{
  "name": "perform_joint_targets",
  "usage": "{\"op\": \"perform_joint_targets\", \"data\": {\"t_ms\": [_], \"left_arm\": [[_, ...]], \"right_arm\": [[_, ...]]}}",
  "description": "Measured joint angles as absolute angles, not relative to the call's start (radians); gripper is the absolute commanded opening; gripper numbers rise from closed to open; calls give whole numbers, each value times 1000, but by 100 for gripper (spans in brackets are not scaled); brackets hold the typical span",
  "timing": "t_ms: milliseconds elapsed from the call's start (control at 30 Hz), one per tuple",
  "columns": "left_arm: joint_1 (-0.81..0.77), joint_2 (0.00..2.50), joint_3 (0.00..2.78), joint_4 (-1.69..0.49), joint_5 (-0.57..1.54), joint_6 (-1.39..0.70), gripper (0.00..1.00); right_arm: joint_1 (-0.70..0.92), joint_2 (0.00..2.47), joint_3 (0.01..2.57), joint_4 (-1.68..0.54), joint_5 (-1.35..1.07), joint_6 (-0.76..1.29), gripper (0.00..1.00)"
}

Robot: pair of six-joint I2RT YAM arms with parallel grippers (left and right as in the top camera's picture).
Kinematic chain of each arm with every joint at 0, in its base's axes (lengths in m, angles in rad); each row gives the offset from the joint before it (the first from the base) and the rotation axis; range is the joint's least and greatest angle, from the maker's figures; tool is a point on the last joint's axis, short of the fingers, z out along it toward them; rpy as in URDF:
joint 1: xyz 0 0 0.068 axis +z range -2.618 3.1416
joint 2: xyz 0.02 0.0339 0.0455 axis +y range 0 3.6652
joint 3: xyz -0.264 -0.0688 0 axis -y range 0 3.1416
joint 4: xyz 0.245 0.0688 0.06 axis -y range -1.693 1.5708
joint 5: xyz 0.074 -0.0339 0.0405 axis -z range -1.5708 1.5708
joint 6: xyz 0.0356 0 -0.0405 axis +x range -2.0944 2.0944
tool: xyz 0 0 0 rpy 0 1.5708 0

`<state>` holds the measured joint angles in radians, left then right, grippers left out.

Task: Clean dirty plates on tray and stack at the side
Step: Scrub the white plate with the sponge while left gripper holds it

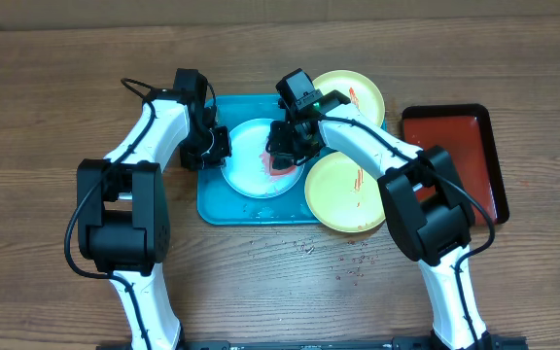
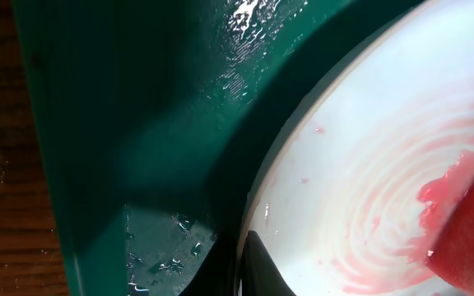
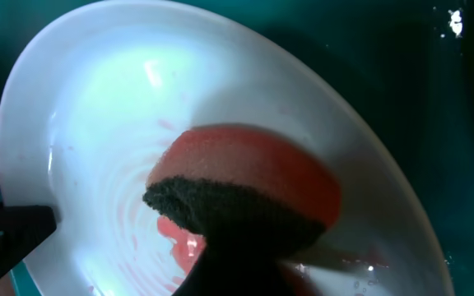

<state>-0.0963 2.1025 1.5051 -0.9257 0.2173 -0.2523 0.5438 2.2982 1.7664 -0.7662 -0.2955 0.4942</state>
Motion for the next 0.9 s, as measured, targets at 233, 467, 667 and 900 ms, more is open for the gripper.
{"op": "perform_joint_targets", "data": {"t_ms": [233,467,667,900], "left_arm": [[-96,2103,1505,-925,217,-252,4],[-96,2103,1505,-928,217,-252,4],[-96,2104,1505,-921,227,-252,4],[-97,2104,1505,-916,221,-252,4]], "right_arm": [[573,2311,1766,-698,-356,494,4],[644,2313,1768,-751,-370,514,4],[620,2313,1809,-904,-332,520,4],[567,2315,1864,-979,-122,519,4]]}}
